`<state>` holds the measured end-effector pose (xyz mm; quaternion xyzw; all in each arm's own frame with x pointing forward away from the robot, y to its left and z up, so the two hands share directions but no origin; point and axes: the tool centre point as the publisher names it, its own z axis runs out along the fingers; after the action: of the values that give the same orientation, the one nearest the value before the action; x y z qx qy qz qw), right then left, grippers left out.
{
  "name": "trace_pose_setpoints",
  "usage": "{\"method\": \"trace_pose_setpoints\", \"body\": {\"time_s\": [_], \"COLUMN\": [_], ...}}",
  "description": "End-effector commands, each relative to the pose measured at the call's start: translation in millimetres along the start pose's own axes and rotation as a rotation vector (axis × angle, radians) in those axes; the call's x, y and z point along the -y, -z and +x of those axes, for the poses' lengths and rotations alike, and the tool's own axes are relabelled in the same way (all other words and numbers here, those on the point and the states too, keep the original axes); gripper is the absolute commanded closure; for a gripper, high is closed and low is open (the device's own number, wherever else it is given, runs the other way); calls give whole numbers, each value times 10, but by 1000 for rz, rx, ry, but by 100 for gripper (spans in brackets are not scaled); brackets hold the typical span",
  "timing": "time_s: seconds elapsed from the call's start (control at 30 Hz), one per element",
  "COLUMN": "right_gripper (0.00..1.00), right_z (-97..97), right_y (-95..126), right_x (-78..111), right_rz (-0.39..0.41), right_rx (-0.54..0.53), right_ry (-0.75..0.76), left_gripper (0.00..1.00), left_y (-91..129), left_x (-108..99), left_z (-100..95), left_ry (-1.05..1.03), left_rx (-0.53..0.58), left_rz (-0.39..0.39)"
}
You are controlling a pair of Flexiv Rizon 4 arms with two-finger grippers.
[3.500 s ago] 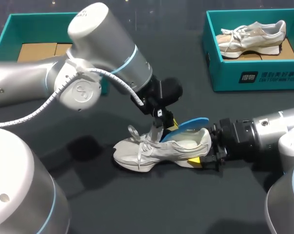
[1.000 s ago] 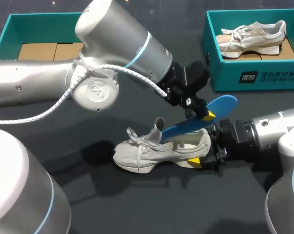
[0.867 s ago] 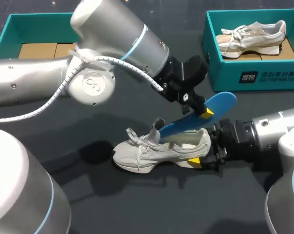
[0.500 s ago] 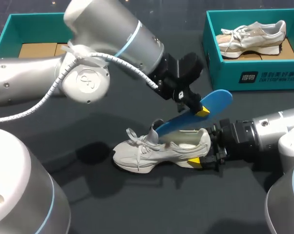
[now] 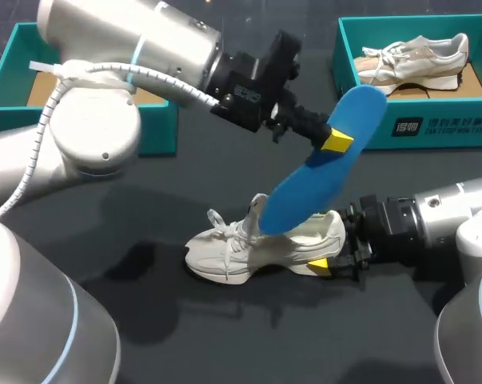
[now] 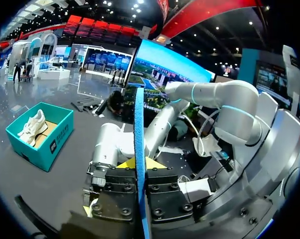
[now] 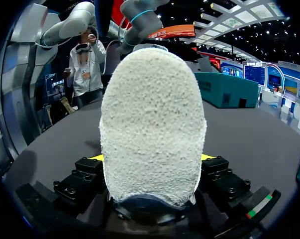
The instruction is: Take the shoe out of the shoebox, open the shoe tongue, remove and reinsert the insole, then place the shoe into the shoebox
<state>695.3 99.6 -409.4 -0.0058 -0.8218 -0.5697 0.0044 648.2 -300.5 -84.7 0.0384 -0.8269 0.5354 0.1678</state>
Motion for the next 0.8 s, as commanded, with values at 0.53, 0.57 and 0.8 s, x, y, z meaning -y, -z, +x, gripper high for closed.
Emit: {"method": "trace_pose_setpoints", "body": {"time_s": [0.53, 0.57, 0.8], "right_gripper": [100, 100, 100], "right_z": [14, 14, 14], "right_y": [-4, -4, -4], "right_x": [-12, -12, -12], "right_rz": [4, 4, 4], "right_rx": [1, 1, 1], "right_ry": [0, 0, 0], "left_gripper": [100, 100, 100], "left_y": [650, 696, 865], "left_x": [-47, -57, -61], "left_z": [422, 463, 546], "left_ry": [103, 112, 122], "left_rx": [73, 96, 110], "left_rz": [214, 230, 255]}}
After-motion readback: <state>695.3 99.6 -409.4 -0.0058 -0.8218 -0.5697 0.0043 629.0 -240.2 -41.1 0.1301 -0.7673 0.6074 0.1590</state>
